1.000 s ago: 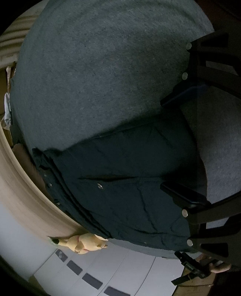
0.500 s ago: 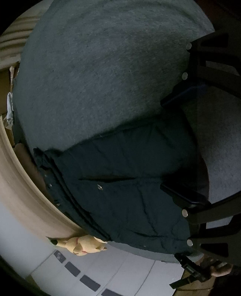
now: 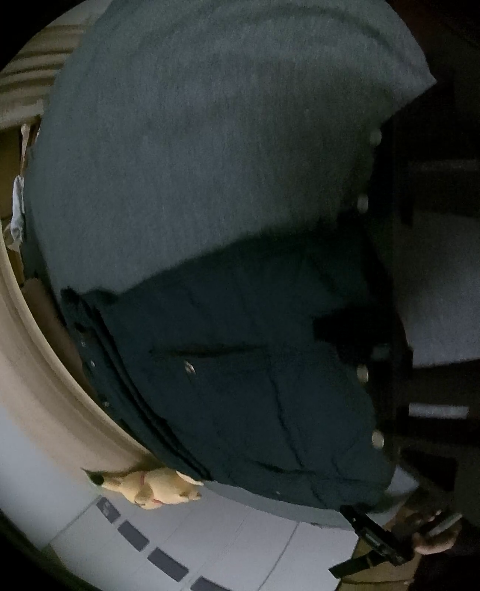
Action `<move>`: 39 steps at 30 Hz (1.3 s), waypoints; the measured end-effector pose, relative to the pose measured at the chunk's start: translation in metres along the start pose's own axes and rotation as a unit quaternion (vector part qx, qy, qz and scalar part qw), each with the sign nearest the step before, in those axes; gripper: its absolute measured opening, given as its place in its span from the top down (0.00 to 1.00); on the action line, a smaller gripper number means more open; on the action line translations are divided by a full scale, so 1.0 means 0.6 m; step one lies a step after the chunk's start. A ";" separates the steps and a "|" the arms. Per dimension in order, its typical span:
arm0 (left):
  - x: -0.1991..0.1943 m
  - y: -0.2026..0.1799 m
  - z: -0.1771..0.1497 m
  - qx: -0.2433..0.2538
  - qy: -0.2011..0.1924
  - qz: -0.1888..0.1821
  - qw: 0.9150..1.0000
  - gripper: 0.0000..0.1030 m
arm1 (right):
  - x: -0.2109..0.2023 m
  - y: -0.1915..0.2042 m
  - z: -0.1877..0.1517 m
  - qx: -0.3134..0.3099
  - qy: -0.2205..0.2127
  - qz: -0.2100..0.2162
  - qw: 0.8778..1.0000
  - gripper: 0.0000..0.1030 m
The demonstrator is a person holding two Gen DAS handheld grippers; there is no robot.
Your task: Fold large clothes
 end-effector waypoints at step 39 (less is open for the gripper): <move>-0.025 0.038 -0.036 -0.031 0.023 -0.193 0.980 0.81 | 0.007 -0.016 -0.049 0.041 0.027 0.181 0.982 0.84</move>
Point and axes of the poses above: each gripper's, at about its wrist camera, not at the fingertips, and x roughly the way its jaws point, y to its left, z to its top, the point moved 1 cm from there along x, roughly the way its jaws point, and after that the axes turned 9 degrees about y, right-handed, at the moved point
